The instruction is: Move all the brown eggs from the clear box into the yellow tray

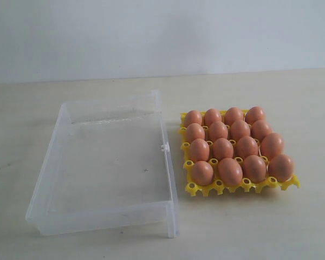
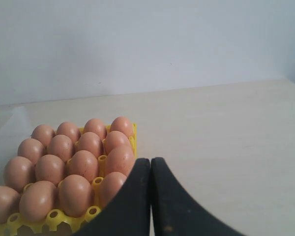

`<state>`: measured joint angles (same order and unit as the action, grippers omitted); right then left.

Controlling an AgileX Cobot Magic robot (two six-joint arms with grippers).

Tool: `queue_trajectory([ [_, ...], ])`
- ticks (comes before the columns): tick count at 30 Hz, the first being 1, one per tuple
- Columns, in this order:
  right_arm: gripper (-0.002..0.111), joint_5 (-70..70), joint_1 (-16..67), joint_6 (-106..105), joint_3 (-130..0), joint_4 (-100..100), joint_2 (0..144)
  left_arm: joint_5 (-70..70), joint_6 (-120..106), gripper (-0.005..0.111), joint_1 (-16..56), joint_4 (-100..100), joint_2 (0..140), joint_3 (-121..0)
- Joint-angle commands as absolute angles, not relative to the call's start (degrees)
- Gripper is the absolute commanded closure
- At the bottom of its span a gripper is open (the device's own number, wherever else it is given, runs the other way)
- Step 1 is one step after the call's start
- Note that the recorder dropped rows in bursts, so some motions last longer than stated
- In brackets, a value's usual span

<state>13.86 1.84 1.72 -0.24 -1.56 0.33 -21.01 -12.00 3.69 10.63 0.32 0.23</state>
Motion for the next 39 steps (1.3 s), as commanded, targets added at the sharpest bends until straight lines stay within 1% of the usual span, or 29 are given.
queue_trajectory([
  [1, 0.108, 13.6, 1.4, 1.7, 0.0, -1.6, 0.0, -20.5, -12.0, 0.107, 3.9, 10.9, 0.0, 0.0],
  [39, 0.108, 14.6, 1.4, 1.6, 0.0, 0.0, 0.0, -20.5, -12.0, 0.107, 3.9, 10.9, 0.0, 0.0],
])
